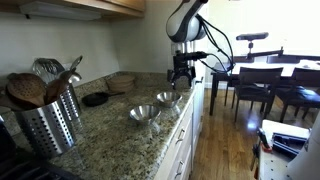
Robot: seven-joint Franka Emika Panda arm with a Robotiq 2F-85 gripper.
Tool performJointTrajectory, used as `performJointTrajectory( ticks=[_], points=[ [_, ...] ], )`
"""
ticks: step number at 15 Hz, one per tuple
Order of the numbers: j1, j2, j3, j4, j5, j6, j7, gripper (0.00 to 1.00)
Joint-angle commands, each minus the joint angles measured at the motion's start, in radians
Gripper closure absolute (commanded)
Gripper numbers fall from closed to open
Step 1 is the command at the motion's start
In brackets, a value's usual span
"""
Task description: Pour the contents in the right silver bowl into the other
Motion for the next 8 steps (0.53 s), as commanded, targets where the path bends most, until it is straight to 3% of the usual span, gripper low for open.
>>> performJointTrajectory(
  ticks=[1, 8],
  points=[
    [-0.005, 0.062, -0.003, 0.055, 0.036, 0.023, -0.015, 0.00],
    [-0.012, 0.156, -0.010, 0.113, 0.070, 0.022, -0.020, 0.00]
  ],
)
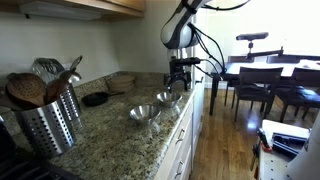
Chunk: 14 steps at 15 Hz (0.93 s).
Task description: Pour the contents in the right silver bowl into the other
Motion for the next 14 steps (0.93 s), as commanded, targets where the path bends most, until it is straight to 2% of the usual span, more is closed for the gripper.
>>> performJointTrajectory(
  ticks=[1, 6, 14],
  points=[
    [-0.014, 0.037, -0.010, 0.020, 0.025, 0.013, -0.015, 0.00],
    [-0.022, 0.053, -0.029, 0.019, 0.019, 0.011, -0.008, 0.00],
    [-0.023, 0.062, -0.024, 0.029, 0.040, 0.013, -0.015, 0.00]
  ],
)
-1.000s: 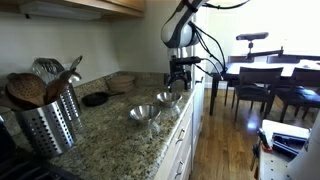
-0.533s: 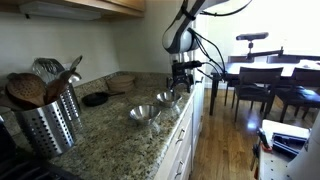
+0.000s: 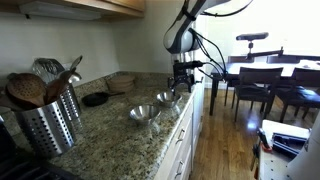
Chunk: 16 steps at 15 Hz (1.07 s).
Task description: Pour the contents in the right silver bowl into the other
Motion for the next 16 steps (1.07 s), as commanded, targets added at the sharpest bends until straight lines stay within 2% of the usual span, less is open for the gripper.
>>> performJointTrajectory(
  ticks=[1, 2, 9, 10, 11, 14, 16],
  points=[
    [-0.007, 0.014, 0.009, 0.014, 0.034, 0.014, -0.017, 0.00],
    [-0.007, 0.016, 0.012, 0.016, 0.040, 0.013, -0.018, 0.03],
    [-0.005, 0.042, 0.024, 0.040, 0.059, 0.010, -0.028, 0.00],
    [-0.005, 0.044, 0.025, 0.043, 0.059, 0.011, -0.029, 0.16],
    [-0.006, 0.047, 0.025, 0.045, 0.059, 0.011, -0.031, 0.27],
    [-0.006, 0.056, 0.026, 0.053, 0.060, 0.010, -0.032, 0.42],
    [-0.006, 0.058, 0.026, 0.055, 0.061, 0.010, -0.033, 0.45]
  ],
)
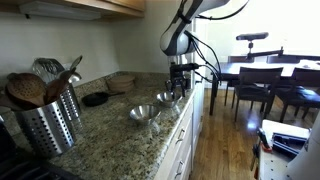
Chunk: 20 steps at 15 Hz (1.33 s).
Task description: Pour the contents in the right silver bowl into the other
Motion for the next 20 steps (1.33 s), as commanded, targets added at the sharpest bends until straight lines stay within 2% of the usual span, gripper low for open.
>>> performJointTrajectory(
  ticks=[1, 2, 3, 6, 7, 13, 15, 18, 20],
  points=[
    [-0.008, 0.011, 0.006, 0.012, 0.025, 0.009, -0.019, 0.54],
    [-0.008, 0.012, 0.007, 0.013, 0.025, 0.009, -0.019, 0.55],
    [-0.008, 0.013, 0.007, 0.015, 0.026, 0.008, -0.020, 0.65],
    [-0.008, 0.015, 0.008, 0.017, 0.025, 0.008, -0.021, 0.81],
    [-0.008, 0.015, 0.008, 0.017, 0.025, 0.009, -0.020, 0.93],
    [-0.005, 0.009, 0.008, 0.034, 0.030, 0.011, -0.022, 0.92],
    [-0.002, -0.002, 0.006, 0.040, 0.021, 0.007, -0.018, 0.95],
    [0.009, -0.016, -0.007, 0.056, -0.030, -0.028, -0.003, 0.94],
    [0.022, -0.024, -0.019, 0.068, -0.101, -0.056, 0.009, 0.94]
  ],
)
